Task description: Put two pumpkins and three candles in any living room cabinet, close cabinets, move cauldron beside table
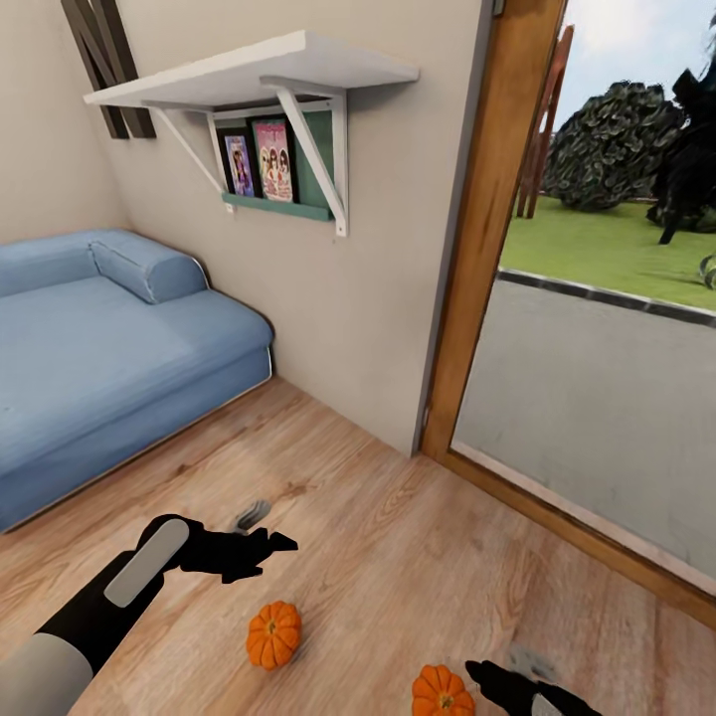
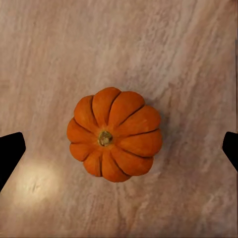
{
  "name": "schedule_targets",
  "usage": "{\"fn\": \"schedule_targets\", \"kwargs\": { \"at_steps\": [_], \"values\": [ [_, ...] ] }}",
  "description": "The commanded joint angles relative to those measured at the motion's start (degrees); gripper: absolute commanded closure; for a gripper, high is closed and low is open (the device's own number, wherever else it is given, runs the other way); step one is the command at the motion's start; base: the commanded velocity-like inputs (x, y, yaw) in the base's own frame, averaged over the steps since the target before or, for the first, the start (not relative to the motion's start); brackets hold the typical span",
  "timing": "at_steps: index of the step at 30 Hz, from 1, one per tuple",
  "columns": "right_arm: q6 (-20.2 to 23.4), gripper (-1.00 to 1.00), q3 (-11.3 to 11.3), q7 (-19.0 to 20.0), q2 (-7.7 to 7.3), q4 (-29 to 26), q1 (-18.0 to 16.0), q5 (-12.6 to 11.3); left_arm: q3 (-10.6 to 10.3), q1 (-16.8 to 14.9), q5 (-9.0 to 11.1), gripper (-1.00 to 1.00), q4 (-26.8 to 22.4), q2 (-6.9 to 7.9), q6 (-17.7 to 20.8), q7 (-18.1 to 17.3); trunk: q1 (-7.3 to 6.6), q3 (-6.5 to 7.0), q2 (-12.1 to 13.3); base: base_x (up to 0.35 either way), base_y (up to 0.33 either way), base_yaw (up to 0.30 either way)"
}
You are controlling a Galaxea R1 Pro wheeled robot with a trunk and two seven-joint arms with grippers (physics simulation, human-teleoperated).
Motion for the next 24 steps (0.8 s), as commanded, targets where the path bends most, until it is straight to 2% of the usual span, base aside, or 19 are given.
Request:
{"fn": "schedule_targets", "kwargs": {
  "at_steps": [1,6,11,16,20,24],
  "values": [
    [0.7,-1.00,0.3,0.4,-0.41,-0.1,-0.1,-0.9,-0.2,0.0,0.6,-1.00,-0.1,0.05,0.0,0.5,0.22,-0.23,-0.4,0.000,0.000,0.000],
    [1.8,-1.00,0.3,1.0,-1.02,-0.1,-1.1,-1.6,-0.2,0.0,0.6,-1.00,0.0,-0.13,0.0,0.5,1.31,-1.13,-2.4,0.000,0.000,0.000],
    [2.1,-1.00,0.3,1.0,-1.14,0.0,-2.8,-1.7,-0.3,0.0,0.6,-1.00,-0.1,-0.49,0.0,0.5,2.41,-2.03,-4.4,0.000,0.000,0.000],
    [2.2,-1.00,0.3,1.2,-1.10,-0.1,-3.2,-1.7,-0.3,0.0,0.6,-1.00,-0.4,-0.89,0.1,0.5,3.51,-2.92,-6.5,0.000,0.000,0.000],
    [2.5,-1.00,0.3,5.5,-1.22,-0.1,-3.2,-1.8,-0.3,0.0,0.7,-1.00,-0.8,-0.90,0.2,0.4,4.39,-3.64,-8.1,0.000,0.000,0.000],
    [3.2,-1.00,0.3,8.1,-1.28,0.0,-3.2,-1.8,-0.2,0.0,0.9,-1.00,-2.2,-0.73,0.4,0.4,5.27,-4.36,-9.7,0.000,0.000,0.000]
  ]
}}
